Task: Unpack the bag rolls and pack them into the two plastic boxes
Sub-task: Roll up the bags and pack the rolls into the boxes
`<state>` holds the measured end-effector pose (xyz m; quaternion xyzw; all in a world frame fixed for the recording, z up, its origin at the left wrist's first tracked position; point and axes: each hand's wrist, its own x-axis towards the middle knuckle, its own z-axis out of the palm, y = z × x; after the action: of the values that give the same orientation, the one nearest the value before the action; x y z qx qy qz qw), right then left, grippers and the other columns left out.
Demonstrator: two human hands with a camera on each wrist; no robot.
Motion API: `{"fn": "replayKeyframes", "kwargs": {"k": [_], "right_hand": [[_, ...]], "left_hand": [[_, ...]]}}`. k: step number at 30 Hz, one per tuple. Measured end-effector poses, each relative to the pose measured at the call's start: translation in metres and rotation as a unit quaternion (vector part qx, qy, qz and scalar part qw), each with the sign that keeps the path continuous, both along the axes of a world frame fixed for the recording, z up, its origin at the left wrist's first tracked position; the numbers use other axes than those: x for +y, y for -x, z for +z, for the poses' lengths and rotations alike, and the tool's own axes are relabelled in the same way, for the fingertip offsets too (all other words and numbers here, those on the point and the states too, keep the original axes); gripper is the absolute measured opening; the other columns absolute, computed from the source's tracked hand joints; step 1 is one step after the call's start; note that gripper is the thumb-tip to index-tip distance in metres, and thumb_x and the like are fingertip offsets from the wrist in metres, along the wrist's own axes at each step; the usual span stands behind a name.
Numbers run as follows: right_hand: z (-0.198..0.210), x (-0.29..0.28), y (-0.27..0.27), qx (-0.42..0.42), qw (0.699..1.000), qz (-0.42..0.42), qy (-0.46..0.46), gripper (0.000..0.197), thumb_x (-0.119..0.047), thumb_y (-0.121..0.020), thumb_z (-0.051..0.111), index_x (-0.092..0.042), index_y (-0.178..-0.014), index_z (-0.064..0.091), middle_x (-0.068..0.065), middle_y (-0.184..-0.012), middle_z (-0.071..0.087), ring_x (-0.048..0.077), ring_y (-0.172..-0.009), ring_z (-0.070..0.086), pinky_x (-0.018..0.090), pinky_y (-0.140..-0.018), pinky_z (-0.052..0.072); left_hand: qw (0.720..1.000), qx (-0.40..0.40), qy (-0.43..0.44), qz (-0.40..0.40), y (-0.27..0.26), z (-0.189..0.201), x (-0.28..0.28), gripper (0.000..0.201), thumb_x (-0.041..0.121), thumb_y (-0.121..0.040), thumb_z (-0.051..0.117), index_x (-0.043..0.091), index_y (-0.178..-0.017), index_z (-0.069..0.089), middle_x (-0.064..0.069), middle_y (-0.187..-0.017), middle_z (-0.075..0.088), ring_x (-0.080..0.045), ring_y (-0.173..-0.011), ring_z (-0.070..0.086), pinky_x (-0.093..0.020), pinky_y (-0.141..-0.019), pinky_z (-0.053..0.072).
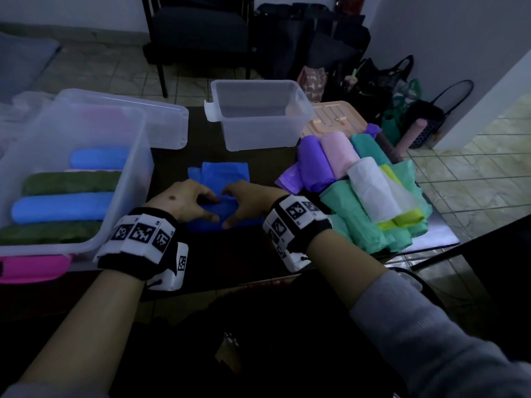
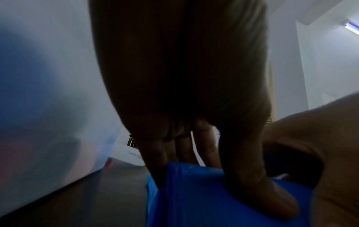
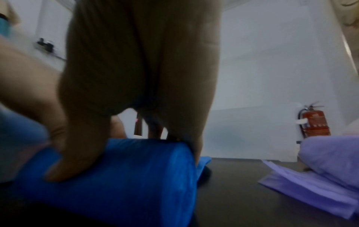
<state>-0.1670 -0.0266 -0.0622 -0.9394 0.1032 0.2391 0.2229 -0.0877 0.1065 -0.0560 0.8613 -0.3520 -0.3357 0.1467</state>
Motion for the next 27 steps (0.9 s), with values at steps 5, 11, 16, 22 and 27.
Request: {"fn": "replayKeyframes", "kwargs": {"k": [5,11,16,22,27], "right_hand": [[0.003,0.013,0.024,-0.123,0.99,0.026,0.061,0.052,-0.027,-0.083,0.068,-0.012,-0.127,0.045,0.01,-0.13,0.042,0.025,-0.122,0.039,0.04,-0.102,0.038],[-0.009,0.024,0.036,-0.114,0.98,0.095,0.134,0.057,-0.032,-0.081,0.069,-0.009,-0.128,0.045,0.01,-0.128,0.048,0.025,-0.119,0.045,0.032,-0.098,0.036],[-0.003,0.018,0.019,-0.042,0.99,0.083,0.102,0.06,-0.032,-0.084,0.068,-0.009,-0.133,0.043,0.011,-0.133,0.045,0.026,-0.124,0.042,0.035,-0.1,0.036],[0.008,0.007,-0.005,0.039,0.995,0.068,0.066,0.061,-0.034,-0.085,0.066,-0.009,-0.136,0.043,0.006,-0.138,0.044,0.024,-0.125,0.043,0.032,-0.097,0.036],[0.008,0.0,-0.013,0.024,0.999,0.034,0.023,0.069,-0.032,-0.077,0.075,-0.014,-0.136,0.043,0.006,-0.139,0.041,0.023,-0.126,0.042,0.032,-0.1,0.035]], "left_hand": [[1.0,-0.004,-0.026,-0.017,-0.005,-0.003,-0.003,0.049,0.03,-0.084,0.067,0.019,-0.13,0.054,0.001,-0.135,0.053,-0.014,-0.124,0.047,-0.023,-0.099,0.032],[0.993,0.034,-0.089,-0.067,-0.001,-0.004,-0.003,0.039,0.037,-0.093,0.051,0.019,-0.128,0.055,0.0,-0.13,0.056,-0.013,-0.112,0.051,-0.029,-0.101,0.035],[0.999,0.002,-0.038,0.001,0.002,-0.002,-0.003,0.043,0.031,-0.089,0.059,0.017,-0.13,0.053,-0.002,-0.134,0.052,-0.015,-0.119,0.048,-0.028,-0.099,0.033],[0.998,-0.002,-0.02,0.056,0.009,0.009,-0.003,0.038,0.024,-0.082,0.069,0.019,-0.118,0.061,-0.001,-0.125,0.058,-0.014,-0.106,0.052,-0.031,-0.093,0.039],[0.998,-0.009,-0.044,0.052,0.009,0.006,-0.004,0.056,0.017,-0.079,0.072,0.016,-0.131,0.052,-0.005,-0.134,0.052,-0.02,-0.124,0.049,-0.032,-0.102,0.037]]}}
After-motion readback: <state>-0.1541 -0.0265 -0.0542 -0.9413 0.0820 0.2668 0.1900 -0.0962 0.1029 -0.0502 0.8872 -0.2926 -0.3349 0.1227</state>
